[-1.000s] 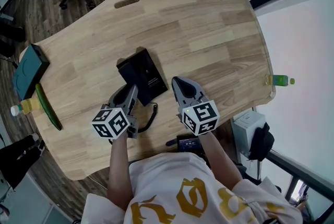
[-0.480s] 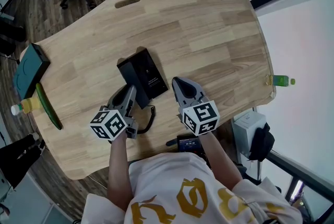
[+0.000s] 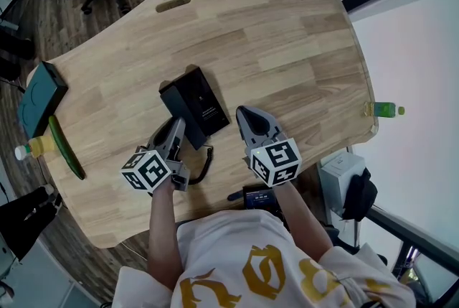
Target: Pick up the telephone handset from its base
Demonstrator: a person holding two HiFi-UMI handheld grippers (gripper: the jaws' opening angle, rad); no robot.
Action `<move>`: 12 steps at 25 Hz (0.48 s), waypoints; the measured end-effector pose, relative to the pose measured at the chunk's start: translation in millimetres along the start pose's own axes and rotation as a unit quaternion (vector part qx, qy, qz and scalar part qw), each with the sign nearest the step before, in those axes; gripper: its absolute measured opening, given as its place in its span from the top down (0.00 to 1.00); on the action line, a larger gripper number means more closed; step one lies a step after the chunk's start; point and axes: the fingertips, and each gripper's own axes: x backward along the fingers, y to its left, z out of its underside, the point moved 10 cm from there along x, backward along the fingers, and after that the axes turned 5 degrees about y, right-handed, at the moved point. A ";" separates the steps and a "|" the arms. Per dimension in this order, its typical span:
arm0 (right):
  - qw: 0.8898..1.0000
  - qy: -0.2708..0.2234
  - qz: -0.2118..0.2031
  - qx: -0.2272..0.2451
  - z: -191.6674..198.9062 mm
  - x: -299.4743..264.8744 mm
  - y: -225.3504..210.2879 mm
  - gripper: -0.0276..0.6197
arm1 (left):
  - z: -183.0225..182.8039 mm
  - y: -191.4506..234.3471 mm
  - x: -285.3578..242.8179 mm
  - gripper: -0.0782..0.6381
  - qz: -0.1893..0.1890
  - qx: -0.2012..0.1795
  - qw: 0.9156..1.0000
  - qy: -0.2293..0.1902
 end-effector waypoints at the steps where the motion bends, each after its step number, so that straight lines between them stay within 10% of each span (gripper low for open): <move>1: 1.000 0.000 0.000 0.000 0.1 0.5 0.0 0.95 | 0.3 0.1 0.0 0.79 0.001 0.001 1.000 0.000; 12: 1.000 -0.002 -0.009 0.003 -1.7 5.3 7.6 0.95 | -1.2 -0.9 5.5 0.79 0.017 0.027 0.999 -0.015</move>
